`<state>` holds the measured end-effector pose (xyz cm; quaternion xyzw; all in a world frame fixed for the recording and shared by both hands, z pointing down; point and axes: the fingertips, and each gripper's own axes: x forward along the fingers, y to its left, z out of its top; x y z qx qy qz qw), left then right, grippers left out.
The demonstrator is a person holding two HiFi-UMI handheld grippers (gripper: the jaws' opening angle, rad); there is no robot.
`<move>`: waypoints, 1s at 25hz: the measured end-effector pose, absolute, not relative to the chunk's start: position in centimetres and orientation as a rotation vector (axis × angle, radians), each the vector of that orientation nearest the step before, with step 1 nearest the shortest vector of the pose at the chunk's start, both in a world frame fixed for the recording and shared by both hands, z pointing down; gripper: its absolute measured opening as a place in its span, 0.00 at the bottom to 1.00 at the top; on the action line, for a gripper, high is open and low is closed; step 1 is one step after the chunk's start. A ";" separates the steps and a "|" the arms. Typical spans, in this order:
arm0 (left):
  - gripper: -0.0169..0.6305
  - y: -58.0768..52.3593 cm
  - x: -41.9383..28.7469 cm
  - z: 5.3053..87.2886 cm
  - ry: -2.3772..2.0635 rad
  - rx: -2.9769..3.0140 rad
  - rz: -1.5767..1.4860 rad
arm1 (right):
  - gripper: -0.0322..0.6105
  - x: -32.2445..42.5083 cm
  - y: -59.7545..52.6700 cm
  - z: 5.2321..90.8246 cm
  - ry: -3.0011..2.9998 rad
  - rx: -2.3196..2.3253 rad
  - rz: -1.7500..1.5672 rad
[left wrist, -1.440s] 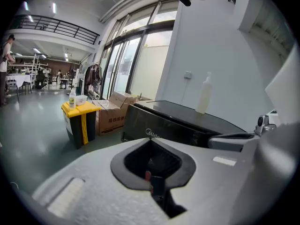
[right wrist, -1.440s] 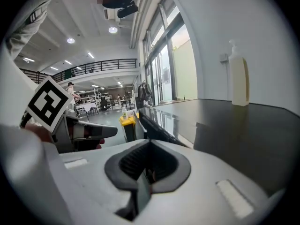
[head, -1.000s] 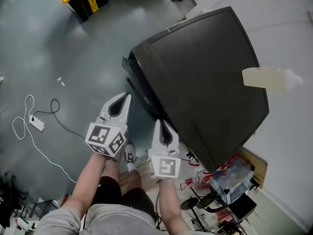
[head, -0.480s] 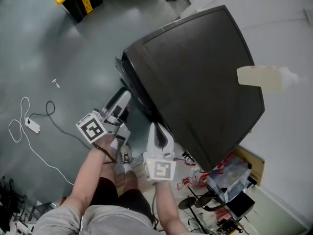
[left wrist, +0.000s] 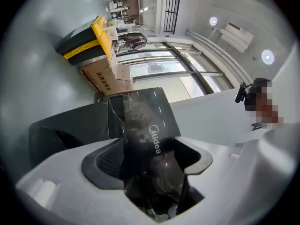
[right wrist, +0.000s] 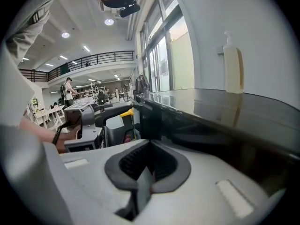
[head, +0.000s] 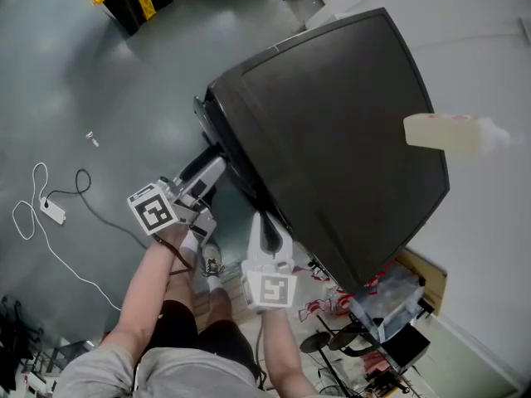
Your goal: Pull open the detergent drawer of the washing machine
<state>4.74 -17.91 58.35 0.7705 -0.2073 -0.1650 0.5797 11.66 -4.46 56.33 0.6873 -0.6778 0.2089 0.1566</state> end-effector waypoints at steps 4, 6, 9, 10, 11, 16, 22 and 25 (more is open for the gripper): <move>0.54 -17.9 4.7 58.9 -0.467 1.781 -0.399 | 0.06 11.5 -4.1 56.5 -1.934 1.969 0.610; 0.56 -17.8 4.9 59.1 -0.443 1.754 -0.413 | 0.06 11.7 -4.0 56.5 -1.929 1.971 0.603; 0.55 -17.4 5.5 58.9 -0.380 1.666 -0.467 | 0.06 11.9 -3.9 56.6 -1.918 1.977 0.611; 0.55 -17.4 5.6 58.9 -0.363 1.648 -0.479 | 0.06 11.9 -3.8 56.6 -1.916 1.978 0.611; 0.55 -17.3 5.7 58.8 -0.347 1.635 -0.489 | 0.06 11.9 -3.8 56.6 -1.915 1.978 0.610; 0.48 -17.4 6.2 58.3 -0.243 1.622 -0.545 | 0.06 11.8 -3.9 56.7 -1.913 1.973 0.605; 0.42 -17.3 6.4 58.3 -0.180 1.632 -0.585 | 0.06 11.7 -3.9 57.1 -1.908 1.970 0.606; 0.37 -17.2 6.3 58.5 -0.166 1.623 -0.605 | 0.06 11.6 -3.9 57.2 -1.903 1.969 0.606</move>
